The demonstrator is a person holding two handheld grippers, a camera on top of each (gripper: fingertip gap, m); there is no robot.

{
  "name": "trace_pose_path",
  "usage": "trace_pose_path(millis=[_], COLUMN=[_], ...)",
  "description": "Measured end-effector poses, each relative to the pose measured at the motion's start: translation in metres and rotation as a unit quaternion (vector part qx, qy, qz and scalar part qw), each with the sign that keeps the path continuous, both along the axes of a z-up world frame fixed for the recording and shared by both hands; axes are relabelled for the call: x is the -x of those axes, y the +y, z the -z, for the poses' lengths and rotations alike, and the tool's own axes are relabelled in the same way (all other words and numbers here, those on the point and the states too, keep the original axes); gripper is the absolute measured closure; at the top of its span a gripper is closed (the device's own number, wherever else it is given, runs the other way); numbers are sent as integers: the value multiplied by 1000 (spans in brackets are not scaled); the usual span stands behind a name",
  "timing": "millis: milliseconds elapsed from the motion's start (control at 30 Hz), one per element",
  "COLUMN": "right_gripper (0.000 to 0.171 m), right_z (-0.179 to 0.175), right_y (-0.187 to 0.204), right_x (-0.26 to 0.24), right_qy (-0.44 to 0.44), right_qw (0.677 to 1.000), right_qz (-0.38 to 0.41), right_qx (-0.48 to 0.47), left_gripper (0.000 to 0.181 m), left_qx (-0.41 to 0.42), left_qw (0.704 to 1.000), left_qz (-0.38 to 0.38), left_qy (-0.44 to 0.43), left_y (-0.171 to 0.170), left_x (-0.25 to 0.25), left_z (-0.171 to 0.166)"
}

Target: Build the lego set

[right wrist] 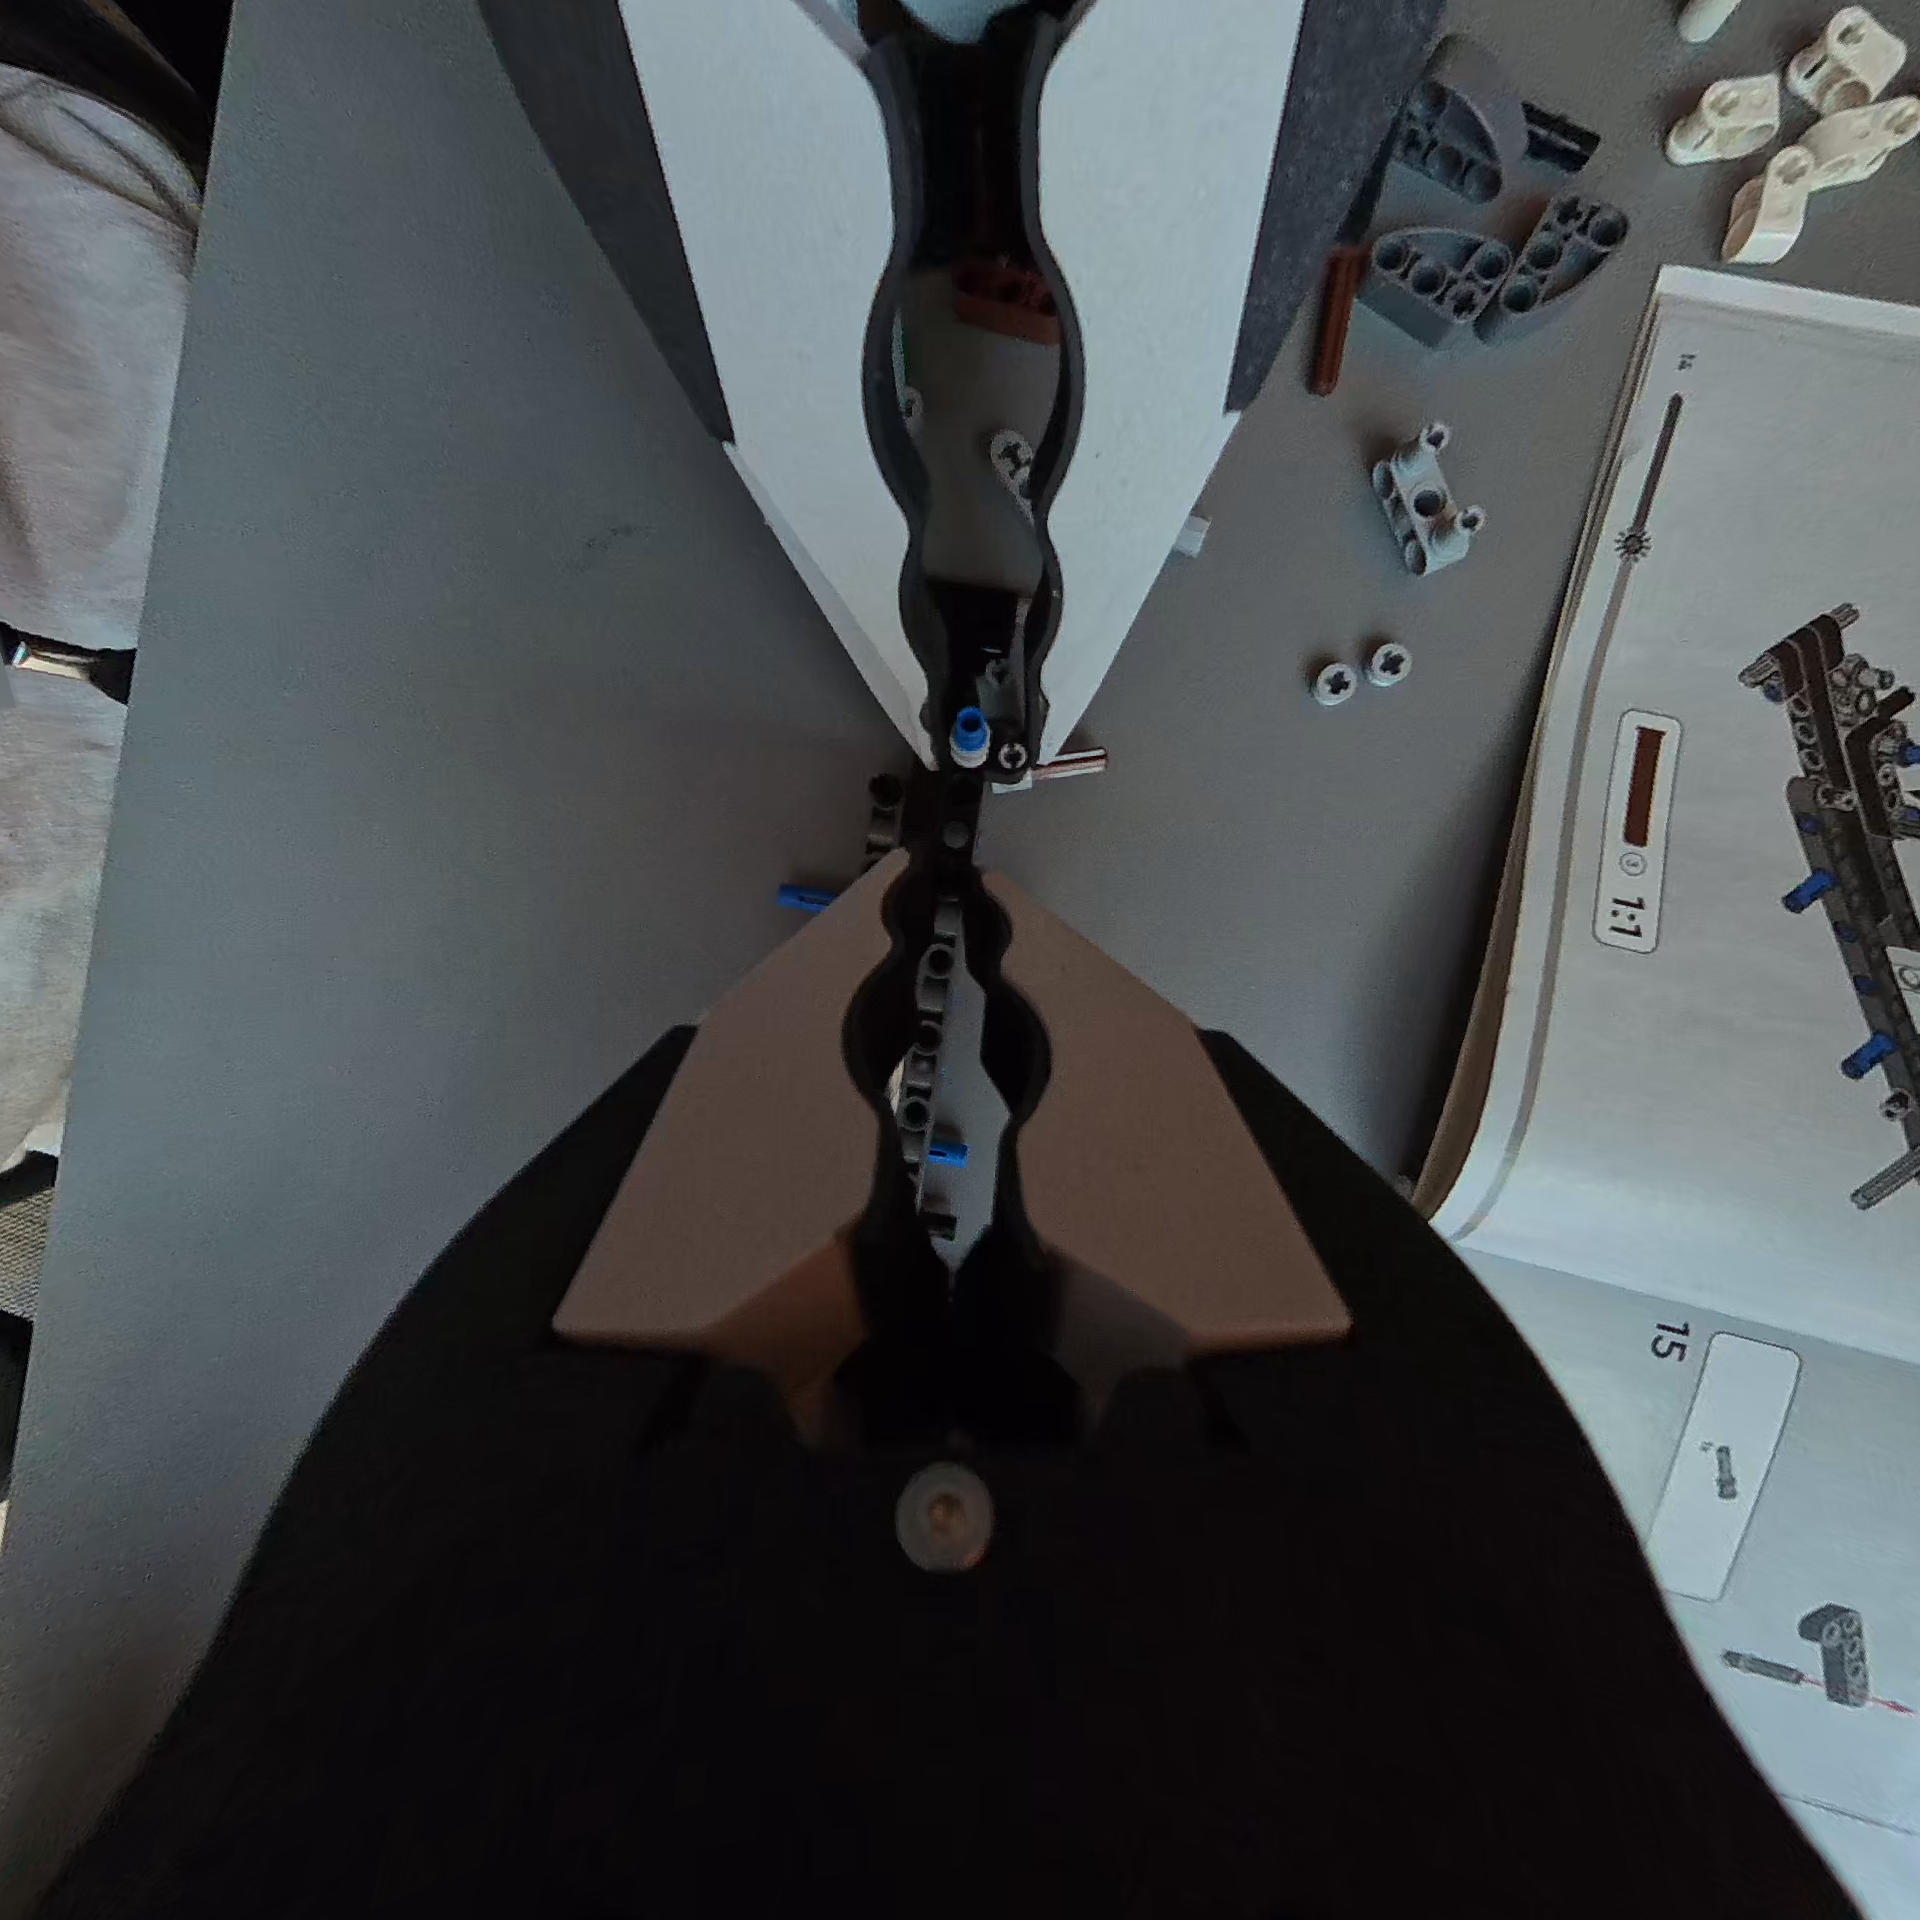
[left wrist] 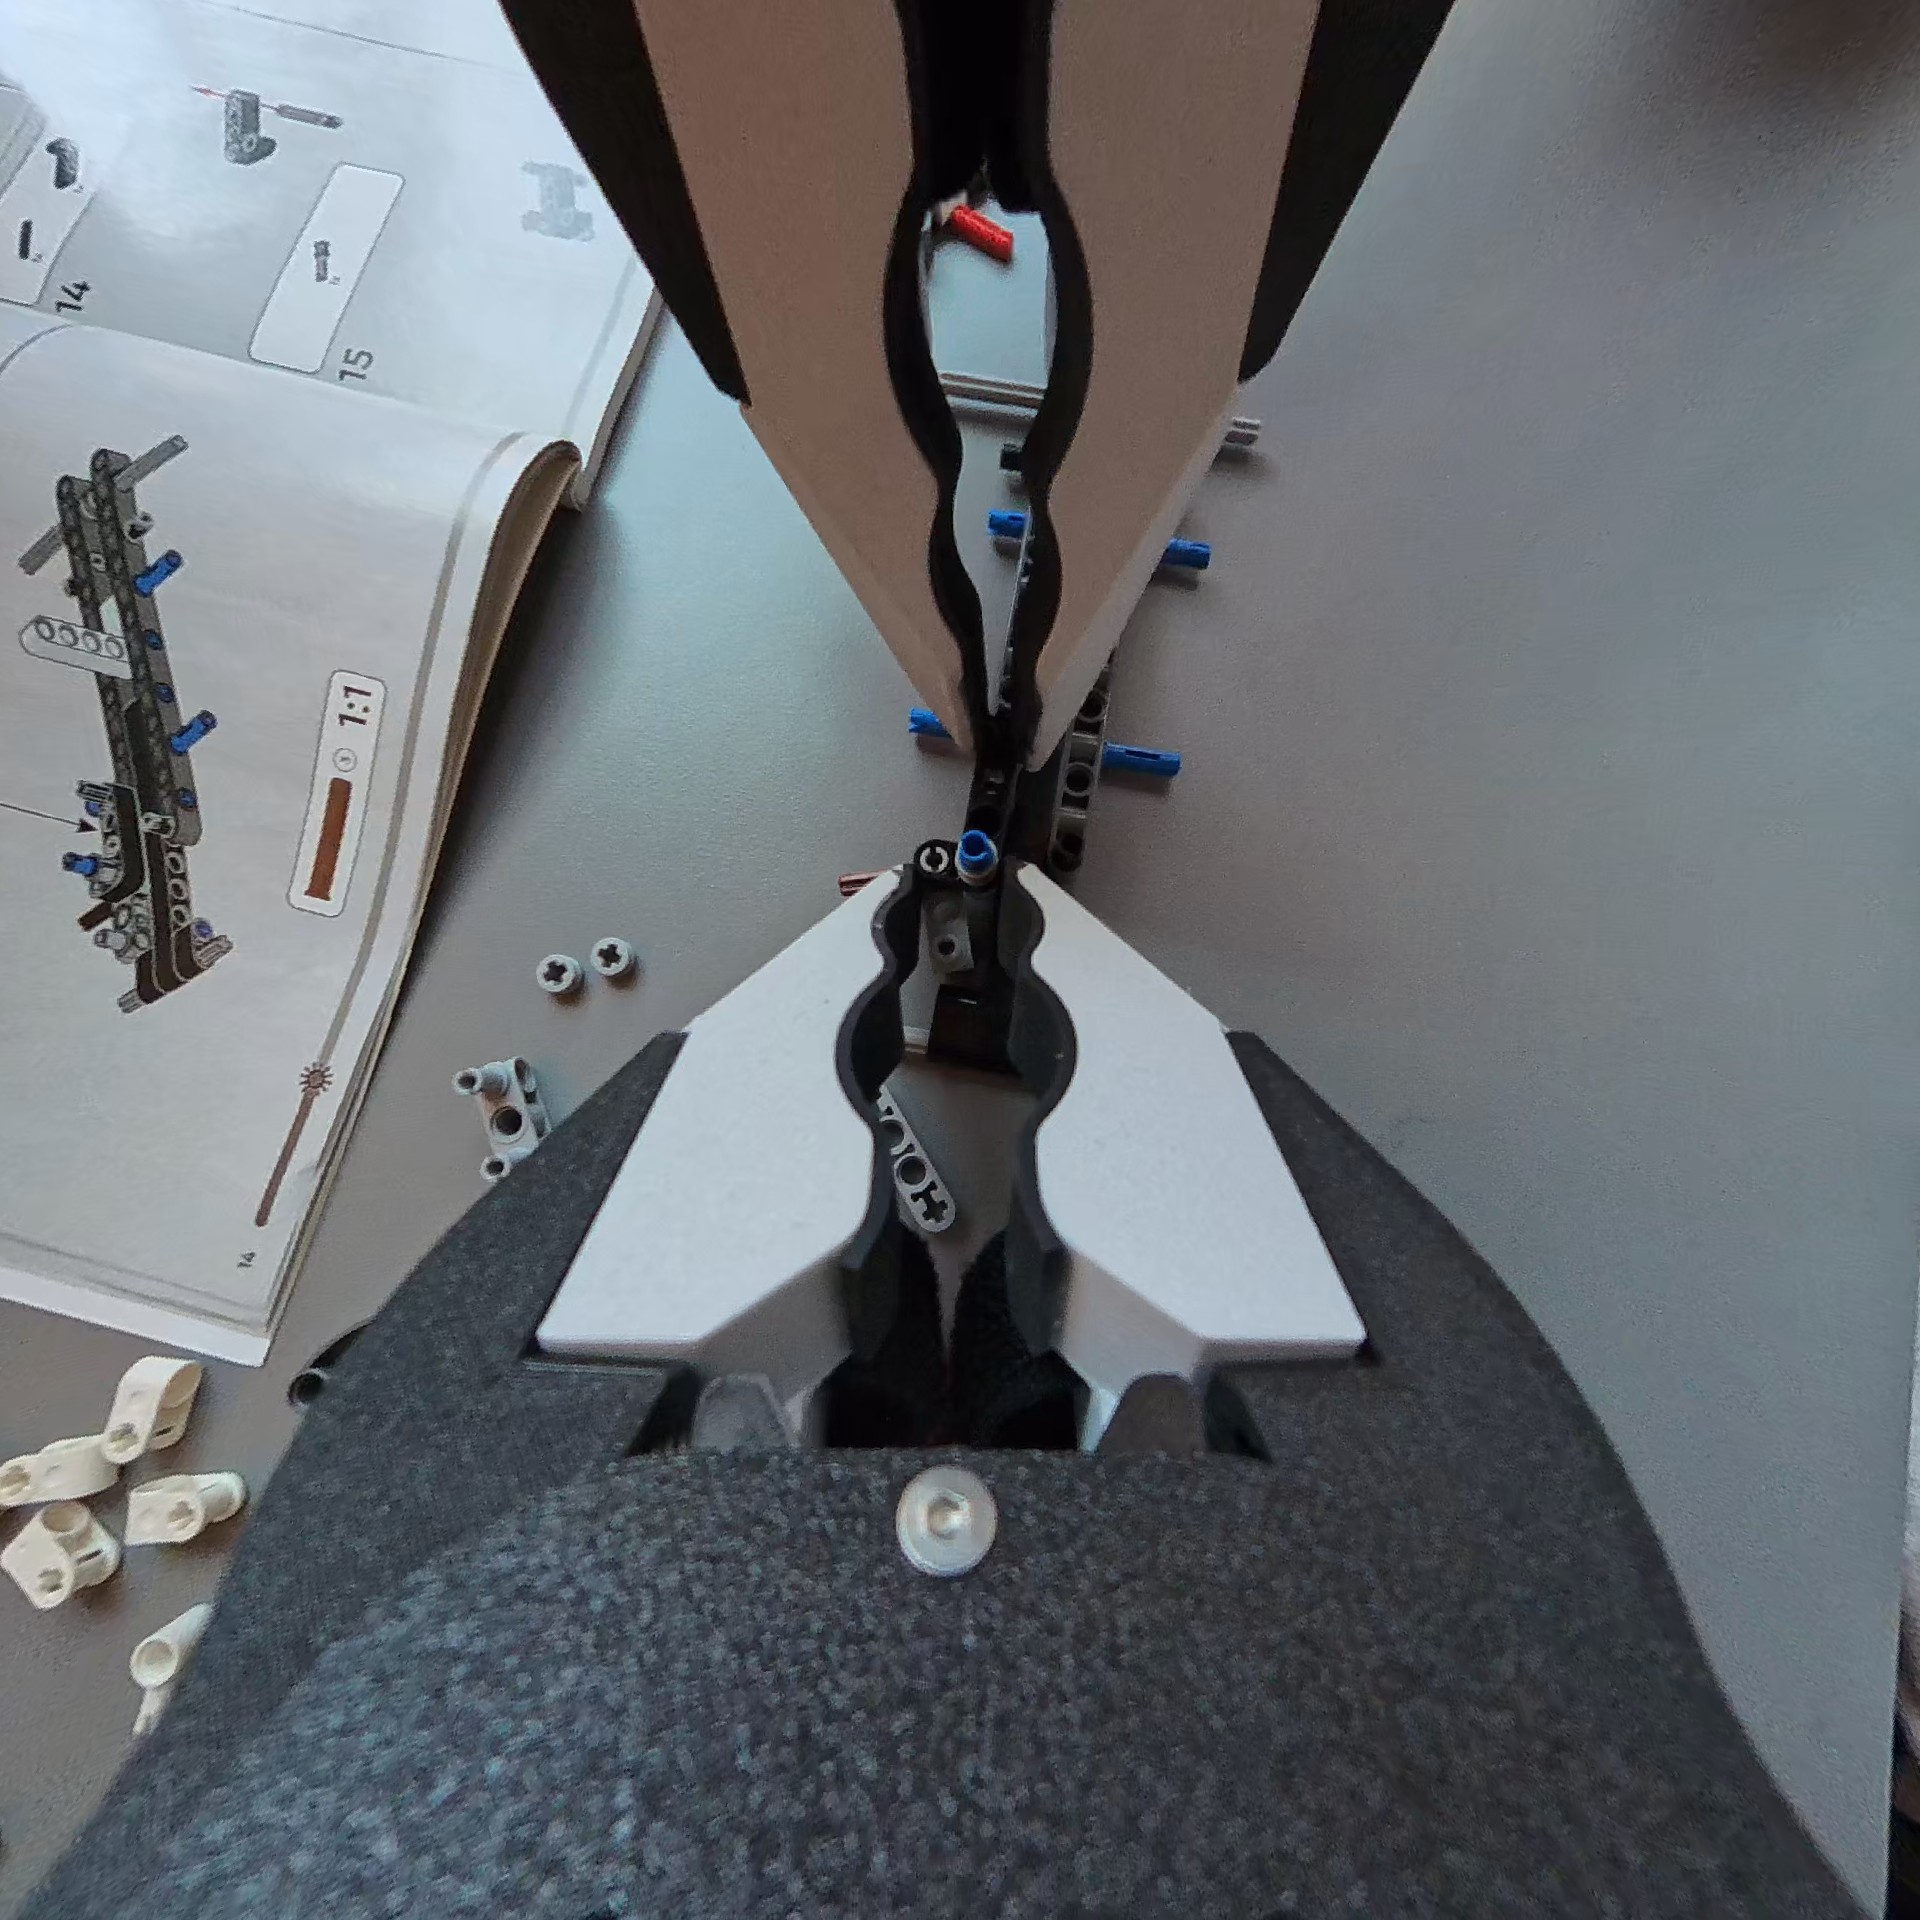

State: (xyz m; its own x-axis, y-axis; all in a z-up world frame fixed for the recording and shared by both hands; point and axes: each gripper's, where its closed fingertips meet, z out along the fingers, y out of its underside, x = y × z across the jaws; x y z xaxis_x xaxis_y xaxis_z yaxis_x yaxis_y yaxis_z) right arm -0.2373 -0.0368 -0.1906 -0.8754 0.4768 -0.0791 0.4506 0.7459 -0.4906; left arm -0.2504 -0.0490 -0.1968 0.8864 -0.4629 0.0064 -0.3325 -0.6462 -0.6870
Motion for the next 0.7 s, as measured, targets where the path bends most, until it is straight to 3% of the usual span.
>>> trace_pose_path(millis=[400,433,533,700], right_gripper=[169,168,143,128], right_z=[-2,-10,-38,-79], right_y=[-2,-3,7,1], right_x=[0,0,3,-7], right_qy=[-2,5,11,88], right_qw=[1000,1000,995,961], right_qz=[1,-2,31,54], right_qx=[5,21,91,257], left_gripper=[169,169,169,169], left_qx=[-2,-5,-22,-20], left_qw=[1000,1000,997,996], left_qz=[8,11,17,28], left_qy=[18,26,68,85], left_y=[-1,-1,-2,-5], left_x=[0,1,3,-3], left_z=[1,1,-1,-2])
